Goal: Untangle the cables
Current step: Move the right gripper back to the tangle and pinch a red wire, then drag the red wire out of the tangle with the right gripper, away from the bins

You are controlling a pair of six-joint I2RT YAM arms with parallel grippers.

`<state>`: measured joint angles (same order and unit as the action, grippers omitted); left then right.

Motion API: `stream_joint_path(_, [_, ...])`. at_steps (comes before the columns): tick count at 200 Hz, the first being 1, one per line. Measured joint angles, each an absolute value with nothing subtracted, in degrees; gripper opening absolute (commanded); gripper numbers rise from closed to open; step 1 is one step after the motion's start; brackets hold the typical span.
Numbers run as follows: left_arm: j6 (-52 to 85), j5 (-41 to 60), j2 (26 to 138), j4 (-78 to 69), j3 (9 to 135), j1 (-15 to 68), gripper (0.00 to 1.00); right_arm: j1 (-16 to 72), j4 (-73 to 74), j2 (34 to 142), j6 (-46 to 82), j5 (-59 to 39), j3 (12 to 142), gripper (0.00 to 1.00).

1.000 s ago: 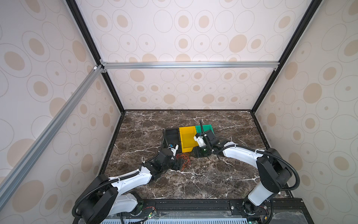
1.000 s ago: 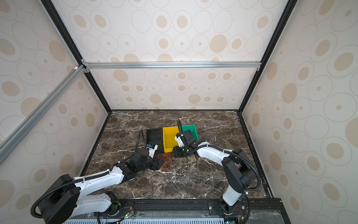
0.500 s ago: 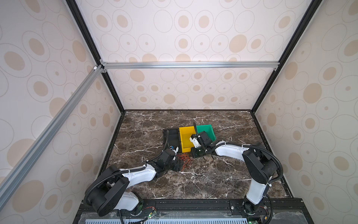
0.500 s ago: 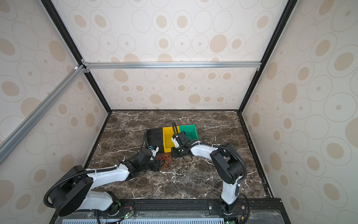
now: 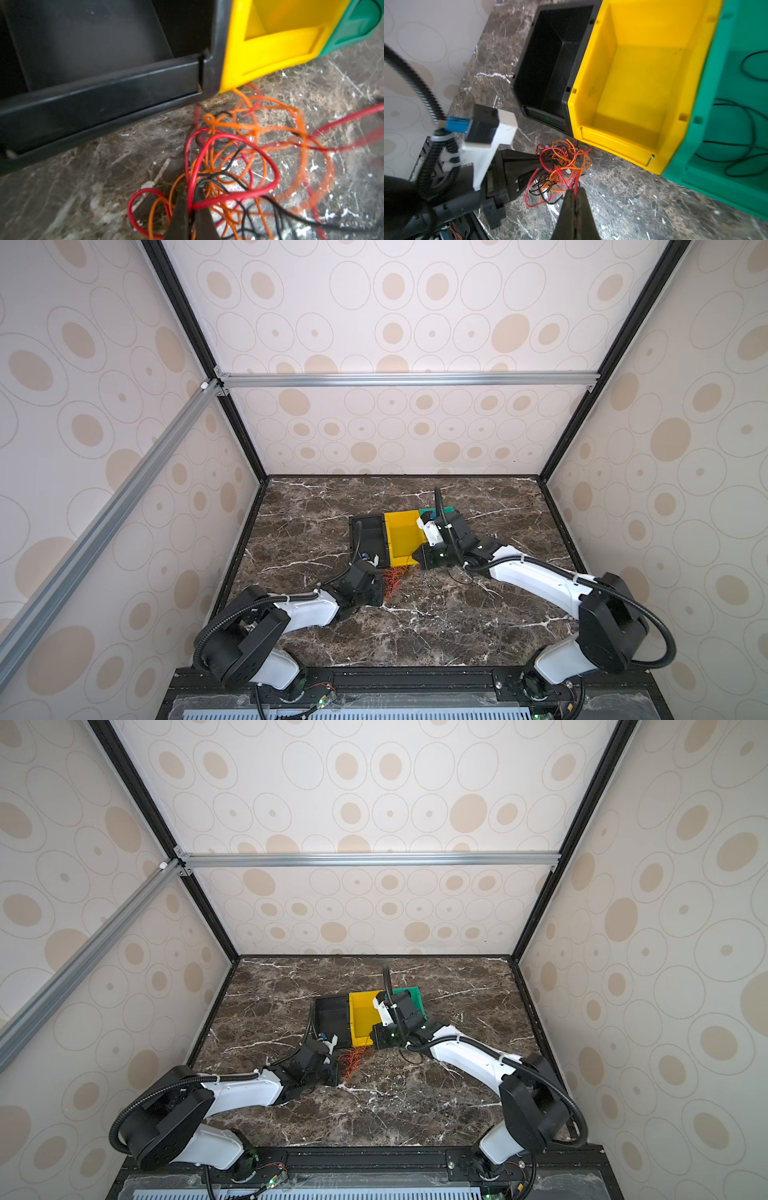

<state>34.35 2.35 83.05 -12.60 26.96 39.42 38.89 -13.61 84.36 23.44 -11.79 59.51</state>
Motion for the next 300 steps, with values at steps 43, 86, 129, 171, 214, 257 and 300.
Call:
stream_joint_path(43, [35.4, 1.3, 81.3, -12.7, 25.3, 38.7, 0.04, 38.9, -17.8, 77.3, 22.4, -5.3, 59.4, 0.00])
stream_joint_path(86, [37.2, 0.6, 77.4, -11.6, 22.9, 37.2, 0.04, 38.9, -23.0, 72.8, 21.0, 2.2, 59.4, 0.00])
stream_joint_path(129, [38.3, -0.4, 72.6, -9.5, 21.0, 35.7, 0.03, 38.7, -28.8, 70.7, 19.9, 10.2, 59.5, 0.00])
stream_joint_path(171, [39.2, -1.7, 68.8, -6.6, 19.6, 33.9, 0.03, 35.4, -36.6, 70.7, 23.1, 20.5, 60.6, 0.00])
stream_joint_path(214, [39.5, -2.3, 65.3, -3.6, 18.7, 32.2, 0.03, 30.3, -41.4, 69.7, 26.3, 25.9, 60.6, 0.00])
stream_joint_path(257, [39.5, -2.9, 62.5, -0.9, 17.6, 30.2, 0.02, 20.2, -43.1, 66.5, 27.2, 25.9, 60.6, 0.00])
stream_joint_path(300, [39.5, -2.9, 61.3, 1.3, 17.0, 28.5, 0.00, 12.1, -43.3, 64.5, 26.4, 22.9, 60.5, 0.00])
